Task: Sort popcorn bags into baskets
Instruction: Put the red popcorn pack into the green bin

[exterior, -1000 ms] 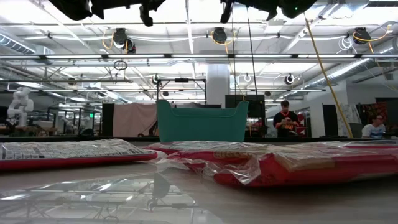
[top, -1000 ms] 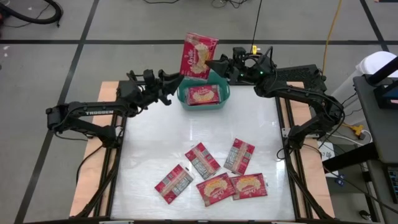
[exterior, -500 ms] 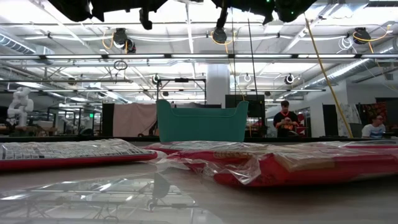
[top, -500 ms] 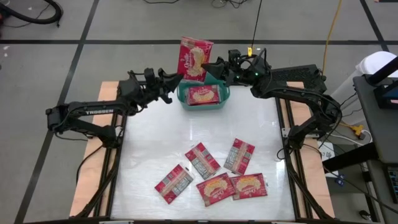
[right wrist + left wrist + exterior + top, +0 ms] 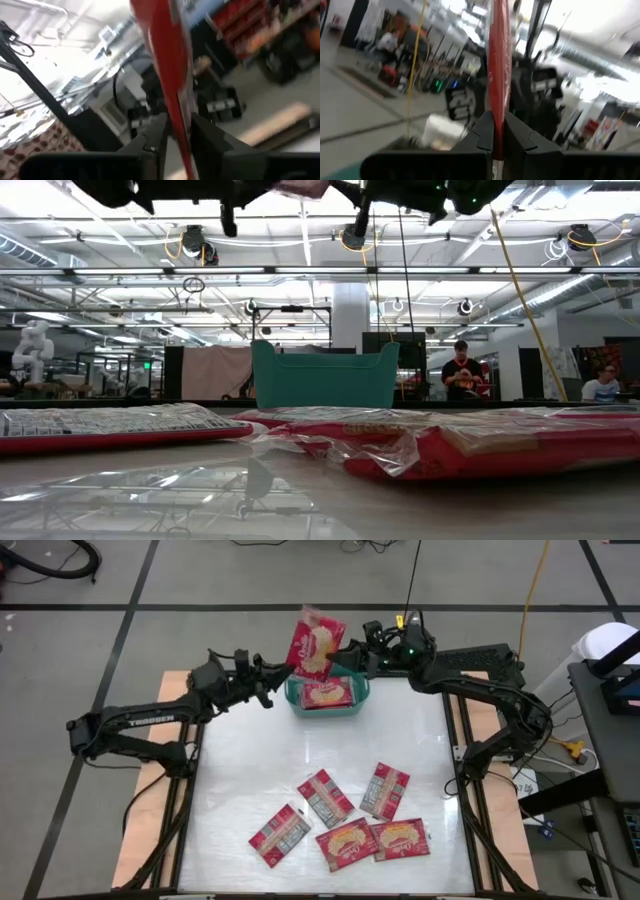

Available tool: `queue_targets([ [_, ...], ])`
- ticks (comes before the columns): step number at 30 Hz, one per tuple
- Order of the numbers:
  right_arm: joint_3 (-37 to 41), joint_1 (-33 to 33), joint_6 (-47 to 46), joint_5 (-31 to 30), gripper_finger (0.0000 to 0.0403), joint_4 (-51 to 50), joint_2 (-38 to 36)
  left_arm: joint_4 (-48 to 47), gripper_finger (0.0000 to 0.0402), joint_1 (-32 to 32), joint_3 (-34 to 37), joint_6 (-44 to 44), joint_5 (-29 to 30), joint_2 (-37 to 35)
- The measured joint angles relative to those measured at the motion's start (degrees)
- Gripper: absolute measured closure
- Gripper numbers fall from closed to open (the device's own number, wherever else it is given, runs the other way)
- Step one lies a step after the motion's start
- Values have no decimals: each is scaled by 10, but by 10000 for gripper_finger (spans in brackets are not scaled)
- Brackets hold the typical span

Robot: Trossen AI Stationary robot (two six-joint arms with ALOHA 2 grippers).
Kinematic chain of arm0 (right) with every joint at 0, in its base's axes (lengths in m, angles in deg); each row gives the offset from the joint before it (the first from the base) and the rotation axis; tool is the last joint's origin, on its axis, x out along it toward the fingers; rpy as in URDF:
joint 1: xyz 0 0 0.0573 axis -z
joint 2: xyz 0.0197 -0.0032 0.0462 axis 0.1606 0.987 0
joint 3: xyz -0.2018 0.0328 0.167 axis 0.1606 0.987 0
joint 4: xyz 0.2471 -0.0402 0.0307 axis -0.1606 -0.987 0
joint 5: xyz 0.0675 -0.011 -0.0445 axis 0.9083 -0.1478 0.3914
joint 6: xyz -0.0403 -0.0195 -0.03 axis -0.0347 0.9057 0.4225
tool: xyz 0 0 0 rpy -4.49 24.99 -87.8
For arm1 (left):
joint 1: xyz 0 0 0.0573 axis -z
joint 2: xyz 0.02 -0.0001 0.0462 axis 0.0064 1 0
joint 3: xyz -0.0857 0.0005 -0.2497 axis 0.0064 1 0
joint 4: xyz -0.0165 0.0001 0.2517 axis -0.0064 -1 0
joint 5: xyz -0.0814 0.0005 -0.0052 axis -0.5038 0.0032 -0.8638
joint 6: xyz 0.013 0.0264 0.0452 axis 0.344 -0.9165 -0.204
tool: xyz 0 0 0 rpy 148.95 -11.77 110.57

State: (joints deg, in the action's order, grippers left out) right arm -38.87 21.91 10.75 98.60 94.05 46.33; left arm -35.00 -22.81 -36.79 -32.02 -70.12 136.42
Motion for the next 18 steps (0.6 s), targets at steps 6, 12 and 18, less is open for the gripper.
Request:
queue_targets([
  [6,0,11,99,7,307,-249,-67,-165,386,-20,0,-12,-21,-71],
  [12,0,13,139,-28,305,-374,-127,-362,386,-26,0,-30,-66,-123],
  [18,-83,-32,168,-54,305,-472,-126,-432,386,-2,0,-32,-114,-128],
])
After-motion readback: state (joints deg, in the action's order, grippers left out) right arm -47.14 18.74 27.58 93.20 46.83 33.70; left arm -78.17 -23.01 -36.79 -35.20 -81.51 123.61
